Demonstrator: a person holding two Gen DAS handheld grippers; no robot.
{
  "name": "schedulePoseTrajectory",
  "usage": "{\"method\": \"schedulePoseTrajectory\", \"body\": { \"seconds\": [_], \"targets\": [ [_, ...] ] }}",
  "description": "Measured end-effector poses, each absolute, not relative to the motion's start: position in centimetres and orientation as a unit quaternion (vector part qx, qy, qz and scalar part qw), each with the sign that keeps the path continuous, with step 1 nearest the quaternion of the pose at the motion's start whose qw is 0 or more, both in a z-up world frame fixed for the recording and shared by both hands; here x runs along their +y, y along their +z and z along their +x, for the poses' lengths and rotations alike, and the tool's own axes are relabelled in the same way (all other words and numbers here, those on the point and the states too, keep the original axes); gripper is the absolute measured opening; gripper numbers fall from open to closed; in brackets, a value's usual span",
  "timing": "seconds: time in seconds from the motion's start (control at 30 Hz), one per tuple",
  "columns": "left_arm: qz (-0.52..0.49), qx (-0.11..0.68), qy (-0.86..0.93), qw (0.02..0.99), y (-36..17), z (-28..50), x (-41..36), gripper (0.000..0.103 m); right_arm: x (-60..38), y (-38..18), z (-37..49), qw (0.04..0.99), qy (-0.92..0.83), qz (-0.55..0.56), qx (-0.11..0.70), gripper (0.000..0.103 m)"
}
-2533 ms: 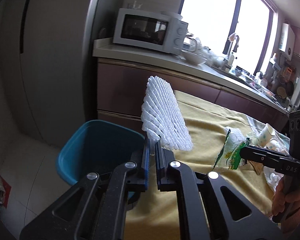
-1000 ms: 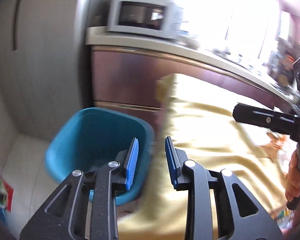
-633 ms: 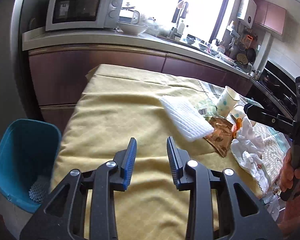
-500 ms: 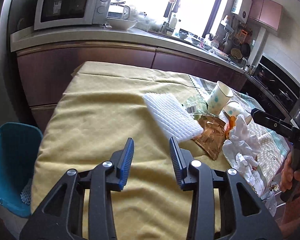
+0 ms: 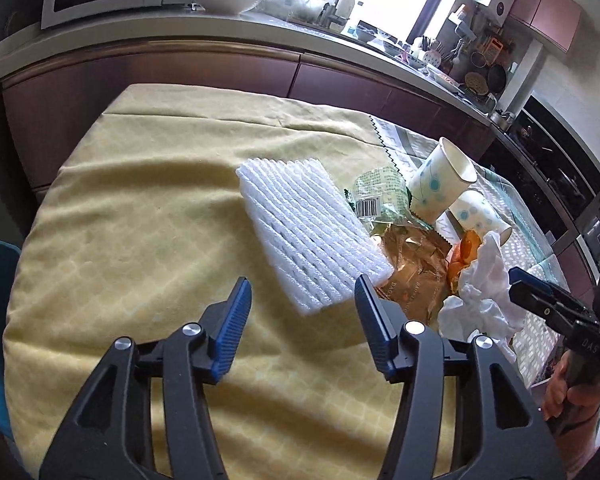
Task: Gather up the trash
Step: 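Grasp the second foam net with the left gripper while the right grasps a tissue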
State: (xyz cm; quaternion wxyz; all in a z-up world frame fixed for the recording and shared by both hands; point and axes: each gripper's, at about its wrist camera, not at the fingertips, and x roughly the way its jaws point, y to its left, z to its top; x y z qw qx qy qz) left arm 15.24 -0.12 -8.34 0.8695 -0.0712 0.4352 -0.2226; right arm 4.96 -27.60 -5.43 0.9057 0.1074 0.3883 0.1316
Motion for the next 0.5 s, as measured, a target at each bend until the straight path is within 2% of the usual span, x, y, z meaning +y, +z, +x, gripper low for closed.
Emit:
{"method": "schedulePoseTrajectory", "body": {
  "seconds": [0.07, 0.17, 0.2, 0.23, 0.27, 0.37, 0.5],
  "targets": [
    [-0.076, 0.446, -0.225, 0.863, -8.8, 15.8, -0.4, 0.046, -27.5, -5.7, 5.0, 0.903, 0.135, 0.110, 0.393, 0.040],
    [-0.084, 0.458, -0.231, 0.854, -9.5, 16.4, -0.9, 0.032, -27.7, -5.9, 5.0, 0.902, 0.137, 0.114, 0.393, 0.038],
    [-0.085, 0.458, -0.229, 0.855, -9.5, 16.5, -0.9, 0.031, -27.8, -5.9, 5.0, 0.901, 0.139, 0.115, 0.393, 0.038],
    [-0.086, 0.458, -0.229, 0.855, -9.5, 16.6, -1.0, 0.029, -27.8, -5.9, 5.0, 0.901, 0.139, 0.115, 0.394, 0.035],
    [-0.088, 0.458, -0.229, 0.854, -9.6, 16.6, -1.0, 0.023, -27.9, -5.9, 5.0, 0.901, 0.140, 0.114, 0.394, 0.029],
    [-0.090, 0.455, -0.230, 0.855, -9.4, 16.7, -1.0, 0.017, -27.9, -6.0, 4.9, 0.900, 0.144, 0.113, 0.394, 0.012],
    [-0.091, 0.446, -0.230, 0.860, -9.0, 16.4, -0.8, 0.014, -27.9, -5.7, 4.7, 0.903, 0.146, 0.112, 0.388, 0.008]
  ]
}}
